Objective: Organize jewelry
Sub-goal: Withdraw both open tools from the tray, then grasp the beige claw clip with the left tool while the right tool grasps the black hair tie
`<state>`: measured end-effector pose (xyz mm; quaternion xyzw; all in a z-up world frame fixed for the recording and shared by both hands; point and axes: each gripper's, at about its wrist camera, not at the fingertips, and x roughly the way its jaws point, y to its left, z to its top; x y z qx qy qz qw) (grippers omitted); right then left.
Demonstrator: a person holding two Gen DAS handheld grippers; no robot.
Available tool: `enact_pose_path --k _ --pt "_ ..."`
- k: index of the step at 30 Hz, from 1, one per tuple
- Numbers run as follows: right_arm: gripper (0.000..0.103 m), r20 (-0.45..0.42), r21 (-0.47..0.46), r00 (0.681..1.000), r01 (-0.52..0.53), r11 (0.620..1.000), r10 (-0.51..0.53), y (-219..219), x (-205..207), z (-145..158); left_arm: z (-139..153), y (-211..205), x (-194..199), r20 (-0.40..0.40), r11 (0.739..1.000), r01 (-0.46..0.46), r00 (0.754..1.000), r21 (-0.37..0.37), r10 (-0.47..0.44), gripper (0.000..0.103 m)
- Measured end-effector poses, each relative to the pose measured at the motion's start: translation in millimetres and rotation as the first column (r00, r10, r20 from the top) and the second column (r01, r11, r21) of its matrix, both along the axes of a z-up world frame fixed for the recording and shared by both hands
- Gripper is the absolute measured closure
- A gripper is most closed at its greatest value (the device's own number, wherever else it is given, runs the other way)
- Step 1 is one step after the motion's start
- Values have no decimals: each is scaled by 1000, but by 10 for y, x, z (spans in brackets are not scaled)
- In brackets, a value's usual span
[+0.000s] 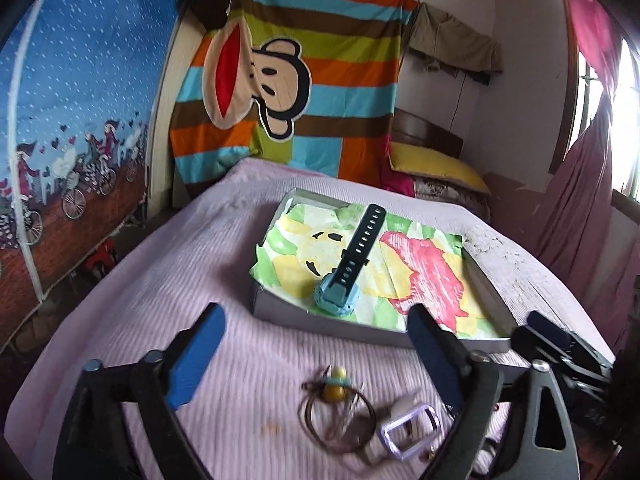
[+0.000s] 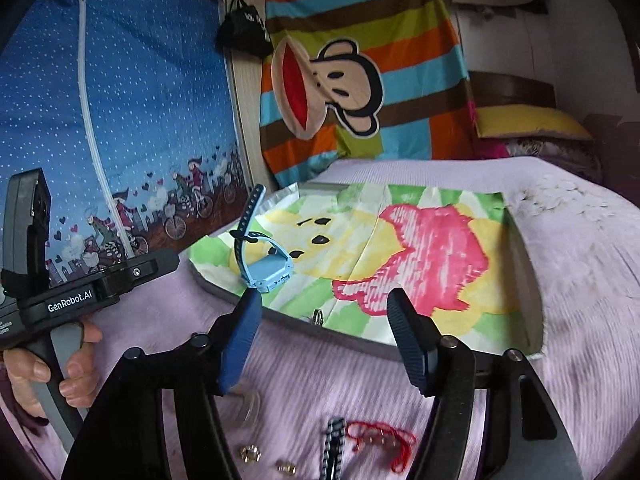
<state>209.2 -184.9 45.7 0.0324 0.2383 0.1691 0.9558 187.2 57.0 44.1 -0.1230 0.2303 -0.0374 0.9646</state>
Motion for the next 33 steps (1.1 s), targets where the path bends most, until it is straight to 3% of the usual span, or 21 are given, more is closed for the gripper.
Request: enact_pose_path --k 2,5,13,19,33 --pt "25 37 10 999 14 1000 -14 -61 -179 28 -2 -17 -119 19 1000 -3 1000 6 3 1" --pt "13 92 22 995 37 999 -39 -163 -461 48 -26 -34 -293 35 1000 -1 999 16 0 0" --pt "5 183 7 980 76 997 -76 -303 -1046 19 -115 -118 -711 85 997 18 996 70 -24 0" --pt "5 209 -14 974 93 996 -88 -363 -1344 -28 -205 -182 -873 84 992 37 995 121 -48 0" --pt "5 91 -34 991 103 994 -100 -414 -1334 -272 -397 -297 -785 -39 974 129 992 186 -124 0"
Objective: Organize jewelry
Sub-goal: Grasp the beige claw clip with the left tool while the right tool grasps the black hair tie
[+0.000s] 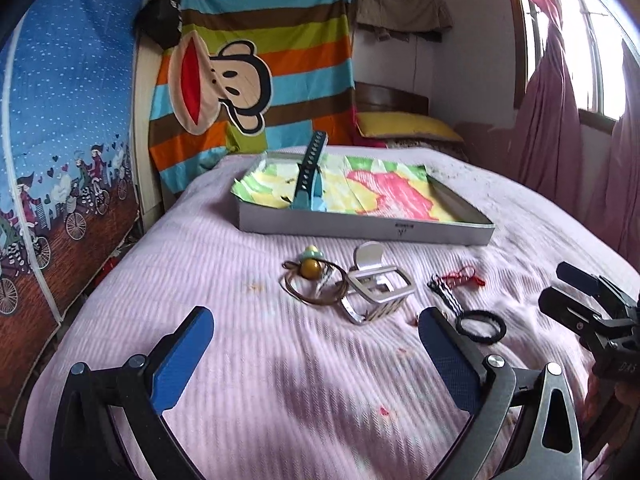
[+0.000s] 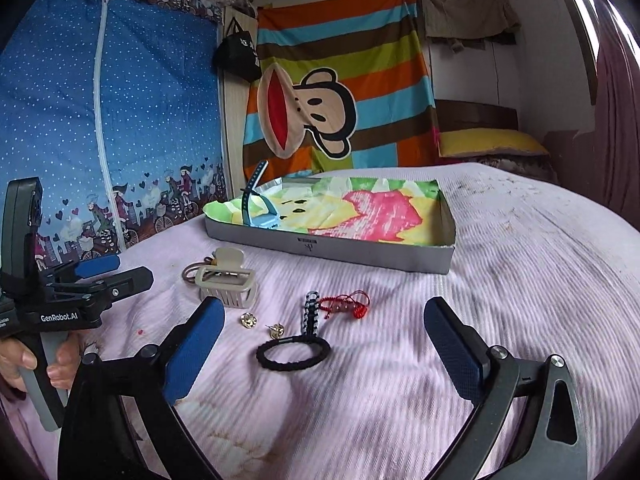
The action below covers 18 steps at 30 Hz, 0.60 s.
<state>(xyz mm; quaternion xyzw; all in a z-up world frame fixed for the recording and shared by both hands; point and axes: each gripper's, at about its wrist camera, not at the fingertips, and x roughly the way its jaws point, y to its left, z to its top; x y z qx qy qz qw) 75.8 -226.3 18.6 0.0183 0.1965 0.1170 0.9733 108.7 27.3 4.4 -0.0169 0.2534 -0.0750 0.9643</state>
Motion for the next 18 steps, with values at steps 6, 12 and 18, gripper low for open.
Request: enact_pose_path --k 6,12,18 --pt "5 -96 0 995 4 1000 -4 13 177 -136 -14 10 130 -61 999 26 998 -31 -27 3" --pt "31 -190 -4 982 -22 1000 20 63 382 -269 -26 -44 272 -110 991 83 989 -105 -95 33" --pt "49 -243 -14 969 -50 999 45 141 522 -353 -80 -142 415 -163 975 122 975 -187 -153 57"
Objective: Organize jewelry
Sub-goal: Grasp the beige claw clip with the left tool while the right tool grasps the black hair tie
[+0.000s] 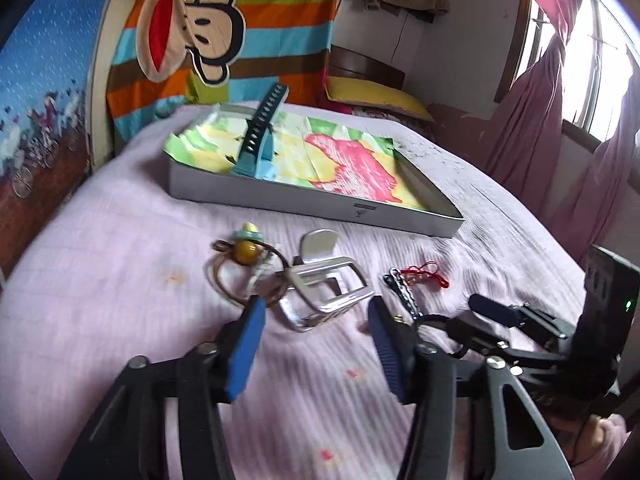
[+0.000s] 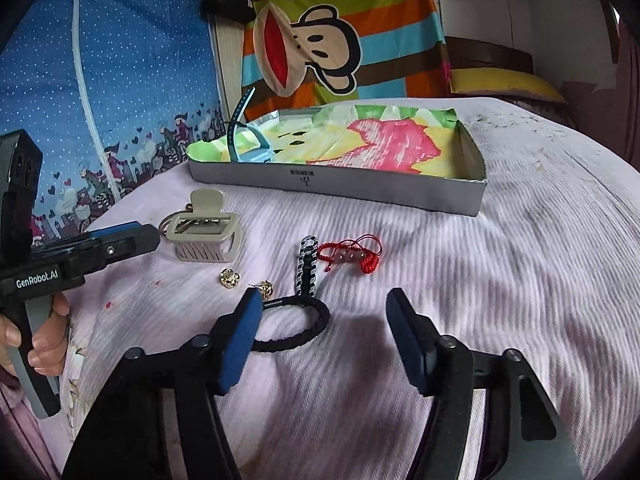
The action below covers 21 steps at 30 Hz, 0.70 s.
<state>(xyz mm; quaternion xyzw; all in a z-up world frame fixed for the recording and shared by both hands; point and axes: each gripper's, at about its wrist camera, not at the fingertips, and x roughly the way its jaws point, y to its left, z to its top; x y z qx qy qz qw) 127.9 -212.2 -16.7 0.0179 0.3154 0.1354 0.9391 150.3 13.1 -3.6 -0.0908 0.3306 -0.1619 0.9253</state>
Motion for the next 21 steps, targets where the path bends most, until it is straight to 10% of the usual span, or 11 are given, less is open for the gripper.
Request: enact_pose_path --k 10,21 --pt "67 -83 0 996 -30 1000 29 77 153 -125 -126 43 261 -141 978 -12 990 -206 -18 79" --pt "78 -135 19 990 -34 999 36 66 230 -215 -128 -6 229 -128 980 -9 992 -199 -17 86"
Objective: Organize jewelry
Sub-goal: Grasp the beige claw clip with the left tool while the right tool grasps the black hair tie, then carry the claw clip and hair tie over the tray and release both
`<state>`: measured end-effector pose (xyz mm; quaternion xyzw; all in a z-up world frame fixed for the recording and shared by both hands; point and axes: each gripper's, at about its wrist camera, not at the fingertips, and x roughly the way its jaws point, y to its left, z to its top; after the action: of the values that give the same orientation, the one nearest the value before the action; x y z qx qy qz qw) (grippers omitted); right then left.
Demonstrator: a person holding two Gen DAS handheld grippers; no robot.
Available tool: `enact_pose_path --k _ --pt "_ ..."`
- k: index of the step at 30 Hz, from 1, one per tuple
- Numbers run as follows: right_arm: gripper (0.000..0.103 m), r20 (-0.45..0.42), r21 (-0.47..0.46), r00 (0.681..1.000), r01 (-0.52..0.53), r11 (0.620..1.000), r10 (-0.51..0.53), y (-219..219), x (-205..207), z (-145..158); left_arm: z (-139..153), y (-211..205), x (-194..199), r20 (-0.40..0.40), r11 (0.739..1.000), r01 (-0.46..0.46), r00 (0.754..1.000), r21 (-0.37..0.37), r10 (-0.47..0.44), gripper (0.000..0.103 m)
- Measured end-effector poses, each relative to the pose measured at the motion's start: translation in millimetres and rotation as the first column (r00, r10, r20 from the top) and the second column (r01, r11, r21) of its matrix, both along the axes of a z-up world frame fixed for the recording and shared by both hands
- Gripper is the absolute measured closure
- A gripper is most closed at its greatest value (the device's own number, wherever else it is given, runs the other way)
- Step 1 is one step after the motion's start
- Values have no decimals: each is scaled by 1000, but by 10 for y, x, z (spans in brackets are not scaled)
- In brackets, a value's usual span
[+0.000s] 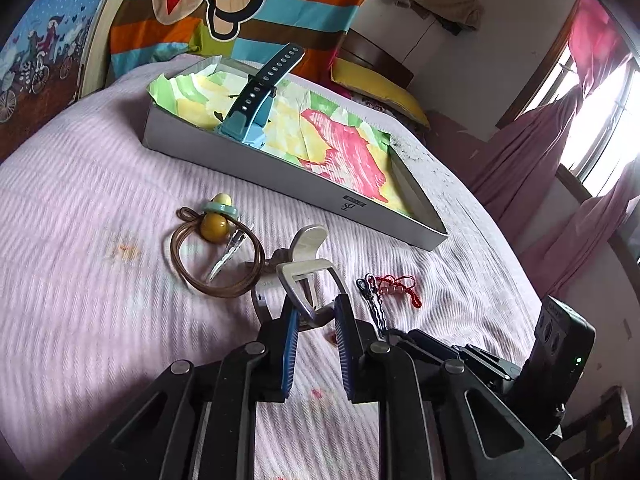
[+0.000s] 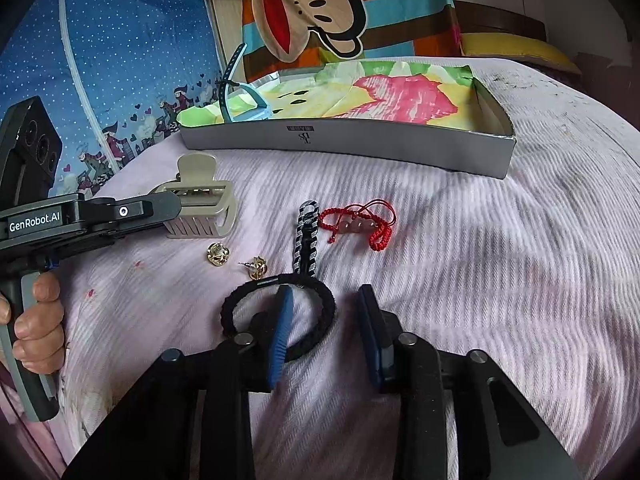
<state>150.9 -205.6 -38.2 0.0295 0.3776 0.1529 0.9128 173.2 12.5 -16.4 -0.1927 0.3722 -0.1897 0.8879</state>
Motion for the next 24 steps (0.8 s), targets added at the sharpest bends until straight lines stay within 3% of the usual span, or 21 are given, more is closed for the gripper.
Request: enact_pose_path --k 5,10,24 --pt "90 7 5 1000 -14 1000 14 3 -56 16 32 -46 -95 37 999 10 999 32 -11 88" --pt "96 22 15 1000 -18 1000 17 -14 -114 16 59 -135 -234 100 996 14 995 90 -23 89" --pt "98 120 49 993 0 999 -6 -106 -279 127 324 -272 -523 205 986 48 975 162 -81 92"
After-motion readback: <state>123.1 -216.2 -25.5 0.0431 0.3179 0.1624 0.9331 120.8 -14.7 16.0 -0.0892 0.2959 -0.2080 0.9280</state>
